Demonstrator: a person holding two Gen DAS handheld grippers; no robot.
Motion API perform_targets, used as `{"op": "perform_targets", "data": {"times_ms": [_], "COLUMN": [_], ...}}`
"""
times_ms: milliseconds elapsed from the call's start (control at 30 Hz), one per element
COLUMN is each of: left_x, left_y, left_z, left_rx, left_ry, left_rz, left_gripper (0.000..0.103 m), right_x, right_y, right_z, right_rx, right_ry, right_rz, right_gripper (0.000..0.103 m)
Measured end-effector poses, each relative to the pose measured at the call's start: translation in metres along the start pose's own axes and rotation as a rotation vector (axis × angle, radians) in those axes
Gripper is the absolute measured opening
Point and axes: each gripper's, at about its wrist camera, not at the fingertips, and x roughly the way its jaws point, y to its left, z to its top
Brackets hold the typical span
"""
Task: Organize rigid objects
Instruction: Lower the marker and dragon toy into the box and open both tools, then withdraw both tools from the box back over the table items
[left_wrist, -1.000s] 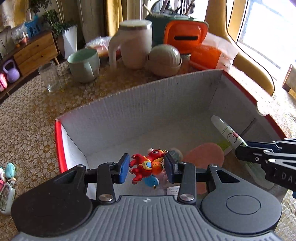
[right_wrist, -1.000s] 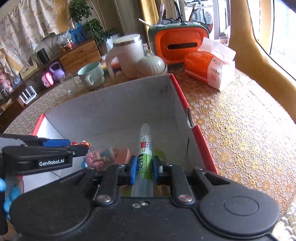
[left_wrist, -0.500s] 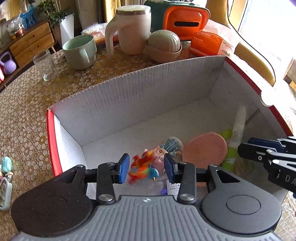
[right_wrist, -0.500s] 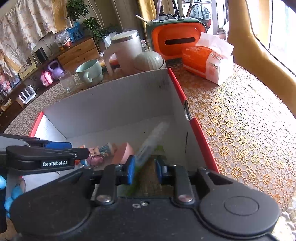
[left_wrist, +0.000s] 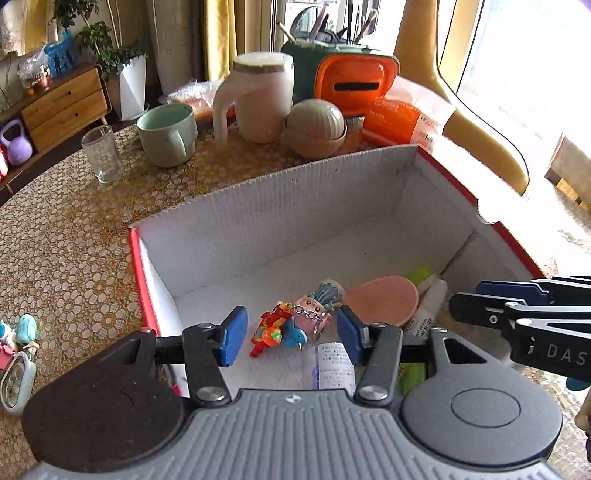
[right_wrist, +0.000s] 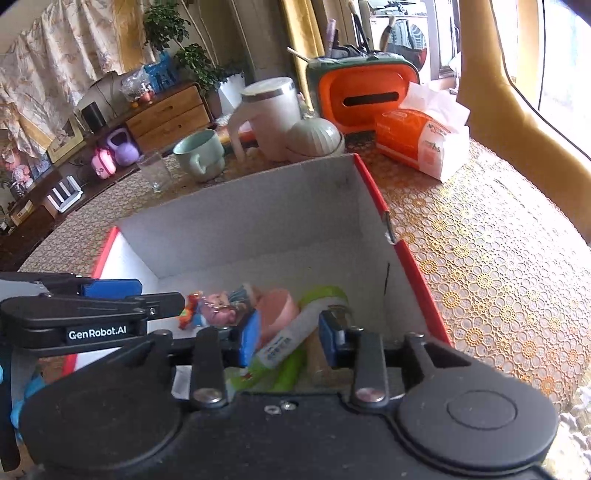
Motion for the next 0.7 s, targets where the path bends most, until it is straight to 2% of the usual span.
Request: {"op": "perform_targets", "data": {"times_ms": [300,400,467,500,700], "left_x": [-0.043,-0.058,-0.068,-0.073,-0.097], "left_y": [0.014,0.022,0.027,0.030,0.046], "left_z": [-0.013,-0.018,-0.021,-0.024,-0.038], "left_rx": [-0.014,-0.026,-0.033,-0.037,-0.049], "left_ry": [-0.067,-0.091,-0.108,-0.118,-0.154], "left_rz": [-0.020,-0.033,-0.036,-0.035,-0.035], "left_gripper": [0.053,0.053,0.059,0.064,0.065], "right_x": [-0.025,-0.035,-0.040,-0.043,-0.053], "right_y": [0.029,0.040,0.048,0.053,0.080], "right_z": [-0.007,-0.009,-0.010,-0.011,-0.017], "right_rx": [-0.035,-0.035,-0.045,-0.051,-0.090], "right_ry": [-0.033,-0.048,-0.059,-0.064,-0.093], "right_rz": [0.039,0.063,0.074,0.080,0.110], "right_gripper": [0.049,0.049,0.052,0.057,0.066]}}
